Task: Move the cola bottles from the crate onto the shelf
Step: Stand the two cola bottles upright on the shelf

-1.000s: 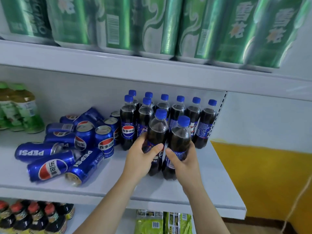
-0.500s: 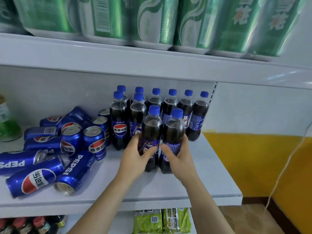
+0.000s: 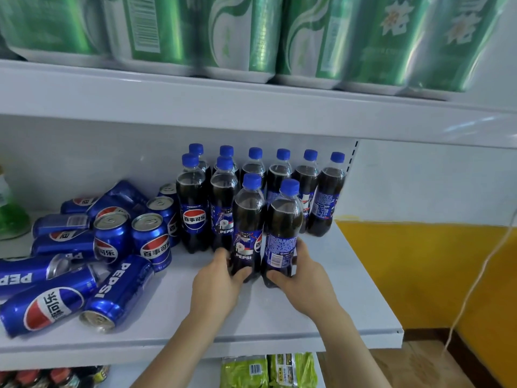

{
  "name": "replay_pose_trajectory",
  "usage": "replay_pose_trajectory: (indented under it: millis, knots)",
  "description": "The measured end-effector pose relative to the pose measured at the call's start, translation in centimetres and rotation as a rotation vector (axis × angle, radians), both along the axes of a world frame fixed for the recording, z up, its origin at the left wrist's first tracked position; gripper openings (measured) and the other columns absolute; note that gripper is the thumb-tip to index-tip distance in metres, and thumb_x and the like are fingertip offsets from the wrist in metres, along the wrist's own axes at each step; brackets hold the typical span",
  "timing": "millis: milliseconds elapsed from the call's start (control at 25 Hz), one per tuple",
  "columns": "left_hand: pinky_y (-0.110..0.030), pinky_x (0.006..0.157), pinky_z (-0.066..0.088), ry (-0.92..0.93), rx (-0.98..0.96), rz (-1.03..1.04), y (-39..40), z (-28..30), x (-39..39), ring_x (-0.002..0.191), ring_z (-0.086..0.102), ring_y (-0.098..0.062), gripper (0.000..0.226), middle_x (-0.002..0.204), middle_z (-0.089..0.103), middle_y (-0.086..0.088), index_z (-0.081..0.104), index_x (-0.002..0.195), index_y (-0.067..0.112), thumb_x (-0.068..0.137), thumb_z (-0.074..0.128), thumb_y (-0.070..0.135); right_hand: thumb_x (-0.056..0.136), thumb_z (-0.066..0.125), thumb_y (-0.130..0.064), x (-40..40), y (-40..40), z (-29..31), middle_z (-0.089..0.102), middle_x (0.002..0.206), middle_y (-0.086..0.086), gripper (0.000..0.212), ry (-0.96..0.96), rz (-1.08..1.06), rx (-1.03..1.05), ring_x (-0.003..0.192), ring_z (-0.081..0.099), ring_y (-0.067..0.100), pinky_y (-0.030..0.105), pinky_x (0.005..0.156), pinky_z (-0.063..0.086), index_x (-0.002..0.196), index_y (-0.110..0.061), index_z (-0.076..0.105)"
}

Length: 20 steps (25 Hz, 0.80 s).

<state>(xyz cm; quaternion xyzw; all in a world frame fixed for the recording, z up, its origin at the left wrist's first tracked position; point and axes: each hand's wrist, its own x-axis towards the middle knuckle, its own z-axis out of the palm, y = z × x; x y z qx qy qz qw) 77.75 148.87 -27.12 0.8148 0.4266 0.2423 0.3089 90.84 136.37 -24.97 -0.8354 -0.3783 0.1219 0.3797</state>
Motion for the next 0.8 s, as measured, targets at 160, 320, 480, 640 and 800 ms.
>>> replay_pose_trajectory:
  millis: [160, 320, 480, 640, 800]
  knots:
    - [-0.035, 0.066, 0.048, -0.062, -0.030, 0.022, 0.0, -0.5, 1.7, 0.090, 0.067, -0.029, 0.034, 0.094, 0.070, -0.005, 0.051, 0.110, 0.014, 0.092, 0.068, 0.037, 0.086, 0.078, -0.037, 0.5, 1.3, -0.7, 0.065, 0.111, -0.004, 0.064, 0.046, -0.117, 0.043, 0.105, 0.066, 0.026, 0.030, 0.073, 0.041, 0.137, -0.020, 0.043]
    - [-0.031, 0.075, 0.047, -0.149, -0.120, 0.030, 0.1, -0.8, 2.9, 0.096, 0.067, -0.026, 0.037, 0.106, 0.070, -0.007, 0.054, 0.125, 0.012, 0.094, 0.066, 0.027, 0.086, 0.077, -0.039, 1.1, 2.5, -1.5, 0.068, 0.116, 0.003, 0.063, 0.011, -0.162, 0.083, 0.100, 0.065, 0.029, 0.031, 0.070, 0.038, 0.137, -0.022, 0.045]
    - [-0.022, 0.085, 0.037, -0.170, -0.246, 0.031, 0.7, -0.7, 3.5, 0.114, 0.061, -0.021, 0.051, 0.128, 0.063, -0.004, 0.048, 0.145, 0.017, 0.096, 0.060, 0.021, 0.086, 0.077, -0.041, 2.2, 3.6, -2.4, 0.065, 0.112, 0.007, 0.066, -0.017, -0.195, 0.131, 0.103, 0.062, 0.030, 0.030, 0.070, 0.034, 0.142, -0.022, 0.046]
    - [-0.024, 0.092, 0.039, -0.172, -0.319, 0.022, 1.3, -1.3, 4.3, 0.121, 0.059, -0.021, 0.049, 0.130, 0.063, -0.003, 0.051, 0.141, 0.015, 0.093, 0.059, 0.020, 0.087, 0.077, -0.039, 3.0, 4.5, -3.1, 0.061, 0.107, 0.007, 0.065, -0.026, -0.216, 0.171, 0.097, 0.059, 0.030, 0.030, 0.070, 0.034, 0.141, -0.019, 0.048]
    - [-0.023, 0.082, 0.040, -0.187, -0.373, 0.017, 1.3, -1.5, 5.0, 0.110, 0.063, -0.018, 0.038, 0.118, 0.069, -0.002, 0.060, 0.127, 0.006, 0.091, 0.057, 0.019, 0.087, 0.076, -0.036, 3.7, 5.5, -3.3, 0.062, 0.105, 0.009, 0.057, -0.037, -0.218, 0.169, 0.092, 0.059, 0.031, 0.032, 0.068, 0.036, 0.134, -0.017, 0.051]
